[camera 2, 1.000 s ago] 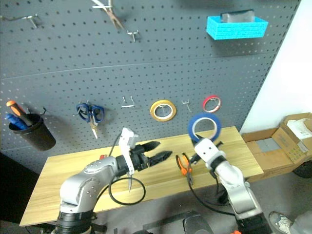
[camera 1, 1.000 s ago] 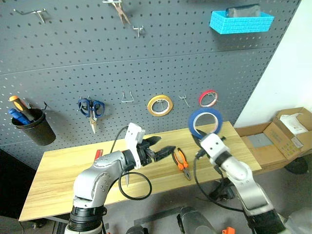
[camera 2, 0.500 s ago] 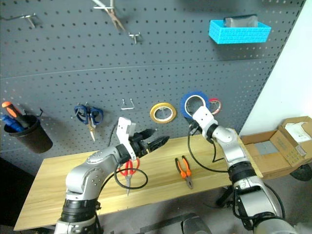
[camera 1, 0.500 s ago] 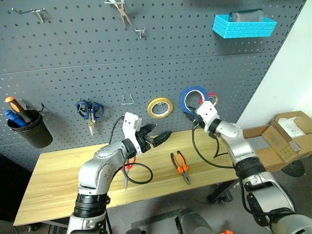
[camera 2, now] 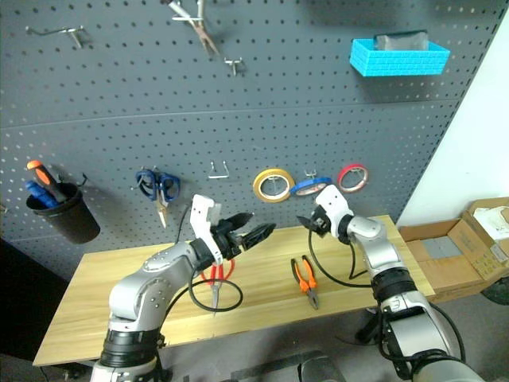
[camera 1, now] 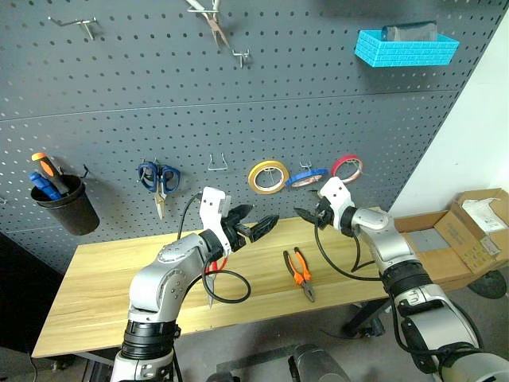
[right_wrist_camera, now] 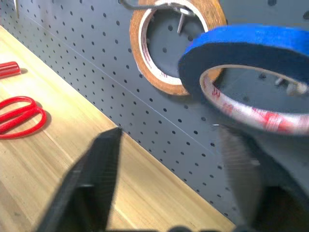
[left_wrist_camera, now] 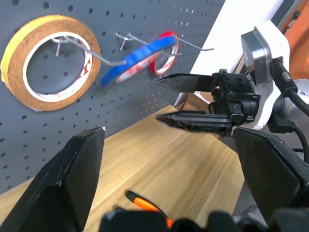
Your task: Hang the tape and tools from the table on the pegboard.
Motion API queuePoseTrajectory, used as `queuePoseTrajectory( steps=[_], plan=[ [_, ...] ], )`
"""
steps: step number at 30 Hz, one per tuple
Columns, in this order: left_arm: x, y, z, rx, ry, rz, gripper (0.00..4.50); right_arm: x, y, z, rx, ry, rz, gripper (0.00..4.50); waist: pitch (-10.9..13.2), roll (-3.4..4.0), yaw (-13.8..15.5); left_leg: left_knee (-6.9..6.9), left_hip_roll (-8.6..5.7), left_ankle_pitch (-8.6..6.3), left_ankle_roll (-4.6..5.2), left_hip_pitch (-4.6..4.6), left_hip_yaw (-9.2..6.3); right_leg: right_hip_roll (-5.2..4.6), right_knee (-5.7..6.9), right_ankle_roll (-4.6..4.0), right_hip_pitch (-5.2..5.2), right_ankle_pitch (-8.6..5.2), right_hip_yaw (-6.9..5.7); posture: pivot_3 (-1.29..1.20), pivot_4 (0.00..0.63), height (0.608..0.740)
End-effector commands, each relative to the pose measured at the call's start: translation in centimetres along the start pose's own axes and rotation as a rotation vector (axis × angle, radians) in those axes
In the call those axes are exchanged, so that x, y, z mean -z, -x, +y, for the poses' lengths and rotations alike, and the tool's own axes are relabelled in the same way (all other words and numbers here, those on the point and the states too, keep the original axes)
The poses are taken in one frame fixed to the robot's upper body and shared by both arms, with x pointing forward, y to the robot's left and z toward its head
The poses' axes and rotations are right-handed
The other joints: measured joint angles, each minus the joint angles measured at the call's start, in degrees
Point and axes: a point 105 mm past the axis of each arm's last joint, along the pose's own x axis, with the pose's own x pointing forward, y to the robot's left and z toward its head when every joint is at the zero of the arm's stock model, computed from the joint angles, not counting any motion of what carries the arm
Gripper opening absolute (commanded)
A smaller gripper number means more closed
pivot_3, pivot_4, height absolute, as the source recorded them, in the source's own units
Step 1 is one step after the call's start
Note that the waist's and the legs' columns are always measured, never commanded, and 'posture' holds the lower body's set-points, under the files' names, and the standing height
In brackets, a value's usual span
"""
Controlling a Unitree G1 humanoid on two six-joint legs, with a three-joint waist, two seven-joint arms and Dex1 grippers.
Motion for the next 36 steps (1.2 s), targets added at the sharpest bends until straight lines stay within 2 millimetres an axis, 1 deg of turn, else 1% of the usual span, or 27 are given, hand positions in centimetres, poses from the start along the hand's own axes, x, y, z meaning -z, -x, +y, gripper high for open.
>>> queuePoseTrajectory(
  steps=[1,3,5,7,11,13,14,17,19,22,24,26,30,33,36],
  plan=[
    [-1.5,-0.2,-0.6,0.028,-0.039,-0.049,4.5,-1.1,0.5,-0.7,0.059,0.028,-0.034,4.46,0.0,0.0,0.1,0.0,0.0,0.0,0.0,-0.01,-0.01,0.0,0.0,0.0,0.0,0.0,0.0,-0.13,0.017,0.74],
    [-1.1,0.0,-0.5,0.022,-0.044,-0.035,4.5,-0.8,1.0,-0.6,0.08,0.025,-0.016,4.46,0.0,0.0,0.4,-0.01,0.0,0.0,0.0,-0.01,-0.01,0.0,0.0,0.0,0.0,0.0,-0.01,-0.13,0.025,0.74],
    [0.0,0.4,-0.4,0.019,-0.048,0.001,4.5,0.1,1.6,-0.1,0.087,0.01,0.033,4.46,0.0,0.02,0.7,-0.01,0.0,0.0,0.0,-0.03,-0.02,0.0,-0.01,0.0,-0.01,0.0,-0.01,-0.14,0.037,0.74],
    [1.7,1.1,-0.2,0.022,-0.058,0.053,4.5,1.1,2.1,0.8,0.074,-0.003,0.103,4.46,0.0,0.09,0.8,-0.02,0.0,-0.01,0.0,-0.02,0.01,0.0,-0.01,0.01,-0.02,-0.01,0.02,-0.14,0.049,0.74],
    [6.5,3.6,0.9,0.0,-0.132,0.217,4.5,3.7,3.0,4.1,0.01,-0.117,0.254,4.46,0.2,0.24,0.8,-0.07,0.03,-0.02,0.01,0.02,0.06,0.05,-0.02,0.13,-0.03,-0.16,0.07,-0.15,0.085,0.74],
    [8.3,4.8,1.2,0.003,-0.193,0.293,4.5,4.9,3.0,4.9,0.037,-0.201,0.338,4.46,0.7,0.36,0.8,-0.06,0.03,-0.02,0.02,0.06,0.1,0.09,-0.01,0.18,-0.03,-0.27,0.08,-0.15,0.097,0.74],
    [8.8,5.3,1.4,0.006,-0.222,0.319,4.5,5.3,3.0,5.1,0.052,-0.23,0.371,4.46,1.2,0.43,0.8,-0.06,0.04,-0.02,0.02,0.1,0.15,0.13,-0.02,0.17,-0.03,-0.31,0.13,-0.15,0.119,0.74],
    [10.7,6.9,2.0,0.039,-0.38,0.429,4.5,6.2,3.0,5.4,0.128,-0.34,0.477,4.46,2.4,0.55,1.0,-0.03,0.07,0.0,0.03,0.22,0.22,0.17,0.07,0.15,0.0,-0.32,0.23,-0.14,0.145,0.74],
    [11.1,7.6,2.3,0.052,-0.429,0.463,4.5,6.4,2.8,5.8,0.173,-0.458,0.522,4.46,3.1,0.61,1.0,-0.03,0.11,0.0,0.03,0.29,0.23,0.17,0.11,-0.07,0.03,-0.45,0.24,-0.14,0.158,0.74],
    [10.9,8.1,2.7,0.054,-0.458,0.469,4.5,6.4,2.4,6.4,0.199,-0.55,0.57,4.46,4.0,0.69,1.2,-0.07,0.15,-0.01,0.03,0.19,0.2,0.15,0.11,0.1,-0.05,-0.37,0.21,-0.12,0.179,0.74],
    [10.7,8.2,3.2,0.043,-0.465,0.466,4.5,6.5,2.1,6.7,0.215,-0.596,0.599,4.46,4.2,0.72,1.4,-0.08,0.14,-0.02,0.04,-0.19,0.16,0.11,0.09,0.12,-0.4,-0.37,0.18,-0.12,0.184,0.74],
    [10.5,8.4,3.5,0.029,-0.472,0.464,4.5,6.6,1.7,7.0,0.226,-0.644,0.621,4.46,4.5,0.72,1.4,-0.08,0.1,-0.03,0.04,-0.72,0.15,0.04,0.24,-0.13,-1.01,-0.19,0.16,-0.11,0.192,0.74],
    [10.4,8.7,3.5,0.015,-0.47,0.456,4.5,6.6,0.8,7.3,0.218,-0.613,0.643,4.46,4.9,0.76,1.5,-0.2,0.12,-0.15,0.19,-0.78,0.12,-0.1,0.2,-0.2,-1.09,-0.21,0.09,-0.09,0.202,0.74],
    [10.3,9.0,3.3,0.005,-0.465,0.448,4.5,7.0,0.3,7.8,0.219,-0.645,0.664,4.46,5.5,0.69,1.7,-0.21,0.12,-0.23,0.25,-0.79,0.14,-0.11,0.14,-0.2,-1.08,-0.23,0.08,-0.07,0.207,0.74],
    [10.3,9.2,3.1,-0.007,-0.455,0.442,4.5,7.2,-0.2,8.2,0.208,-0.616,0.675,4.46,6.1,0.65,2.1,-0.2,0.13,-0.24,0.26,-0.79,0.15,-0.11,0.14,-0.2,-1.09,-0.23,0.07,-0.05,0.214,0.74]
  ],
)
